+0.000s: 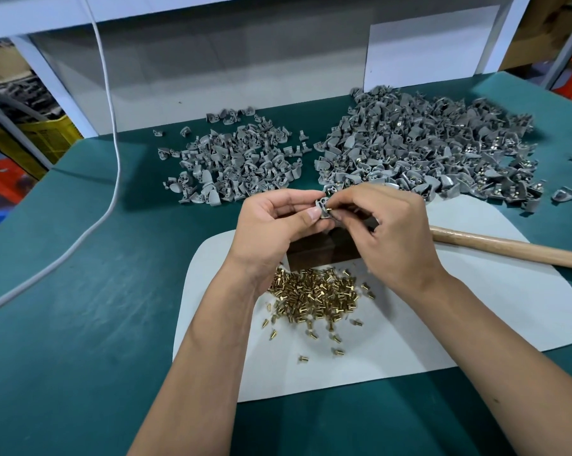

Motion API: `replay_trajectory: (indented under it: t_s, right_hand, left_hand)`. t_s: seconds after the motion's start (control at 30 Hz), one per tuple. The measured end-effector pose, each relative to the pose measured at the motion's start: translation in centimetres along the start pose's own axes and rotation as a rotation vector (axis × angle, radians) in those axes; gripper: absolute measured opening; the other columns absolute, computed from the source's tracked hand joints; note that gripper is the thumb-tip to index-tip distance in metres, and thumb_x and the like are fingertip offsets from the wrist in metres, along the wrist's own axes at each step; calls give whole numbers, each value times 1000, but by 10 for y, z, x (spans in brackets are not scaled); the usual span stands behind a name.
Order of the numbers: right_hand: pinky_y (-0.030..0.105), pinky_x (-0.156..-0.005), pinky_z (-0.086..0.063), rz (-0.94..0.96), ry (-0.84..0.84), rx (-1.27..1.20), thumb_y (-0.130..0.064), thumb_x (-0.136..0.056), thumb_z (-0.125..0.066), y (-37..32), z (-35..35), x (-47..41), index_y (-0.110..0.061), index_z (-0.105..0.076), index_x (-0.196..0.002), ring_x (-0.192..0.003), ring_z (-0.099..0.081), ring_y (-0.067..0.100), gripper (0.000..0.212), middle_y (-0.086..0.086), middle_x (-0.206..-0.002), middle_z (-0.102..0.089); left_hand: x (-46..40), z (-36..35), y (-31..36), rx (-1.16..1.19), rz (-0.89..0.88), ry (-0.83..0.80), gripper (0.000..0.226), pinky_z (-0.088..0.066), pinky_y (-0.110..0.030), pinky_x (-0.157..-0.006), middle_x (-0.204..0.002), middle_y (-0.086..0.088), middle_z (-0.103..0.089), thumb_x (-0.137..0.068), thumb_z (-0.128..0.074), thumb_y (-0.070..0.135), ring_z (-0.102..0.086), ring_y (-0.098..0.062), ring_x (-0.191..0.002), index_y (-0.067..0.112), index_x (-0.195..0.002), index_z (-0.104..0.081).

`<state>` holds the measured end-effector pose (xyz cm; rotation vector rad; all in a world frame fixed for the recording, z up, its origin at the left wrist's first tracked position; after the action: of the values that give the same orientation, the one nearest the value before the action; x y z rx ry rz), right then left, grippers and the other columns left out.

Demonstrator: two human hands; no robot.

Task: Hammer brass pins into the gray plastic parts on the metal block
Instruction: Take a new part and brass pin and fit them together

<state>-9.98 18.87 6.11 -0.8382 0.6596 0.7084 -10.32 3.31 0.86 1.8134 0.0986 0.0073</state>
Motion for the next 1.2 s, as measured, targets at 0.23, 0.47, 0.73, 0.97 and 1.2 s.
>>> replay_trajectory:
  t_s: [0.23, 0.47, 0.73, 0.97, 1.2]
  right_hand:
    - [14, -85, -45, -20, 49, 40, -2, -87, -75, 0, 5, -2, -2, -75, -96, -96, -51, 10, 9, 9, -102, -58]
    - [18, -83, -46, -104, 42, 1, 1, -93, -67, 5, 3, -3, 0, -67, -97, -93, -53, 13, 4, 9, -102, -56]
    - [13, -78, -43, -149, 31, 9, -5, -97, -64, 4, 1, -1, -3, -70, -98, -87, -58, 14, 6, 5, -94, -66]
    - [29, -78, -50, -166, 44, 8, -2, -94, -67, 2, 2, -1, -3, -72, -96, -85, -63, 21, 6, 7, -92, -70]
    - [32, -77, -52, -233, 47, 29, 0, -89, -69, 2, 3, 0, -4, -73, -91, -82, -64, 21, 5, 6, -88, -71]
  left_hand:
    - [1, -2, 2, 19, -2, 6, 14, -60, -23, -72, -91, -18, -76, -93, -66, -4, -76, -25, -79, -3, -104, -74]
    - [3, -5, 19, -265, -271, 79, 28, -60, -36, -91, -97, -9, -79, -81, -79, -8, -76, -23, -94, 9, -104, -76]
    - [4, -9, 14, -241, -275, 135, 21, -63, -32, -76, -90, -13, -79, -84, -76, -9, -77, -23, -79, 2, -101, -78]
    - [4, -11, 10, -201, -234, 147, 17, -62, -26, -69, -86, -17, -78, -86, -73, -11, -77, -24, -75, 1, -97, -77]
    - [4, -11, 8, -260, -253, 154, 21, -62, -28, -74, -86, -9, -79, -84, -74, -12, -77, -18, -76, 6, -94, -78]
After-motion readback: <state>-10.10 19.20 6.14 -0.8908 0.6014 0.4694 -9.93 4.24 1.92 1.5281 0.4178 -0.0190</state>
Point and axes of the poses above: each hand's wrist, its own x-axis away from the middle knuckle, its own z-axis out of the back of the hand, y = z × x, the point moved 9 cm from there along -x, towards the middle knuckle
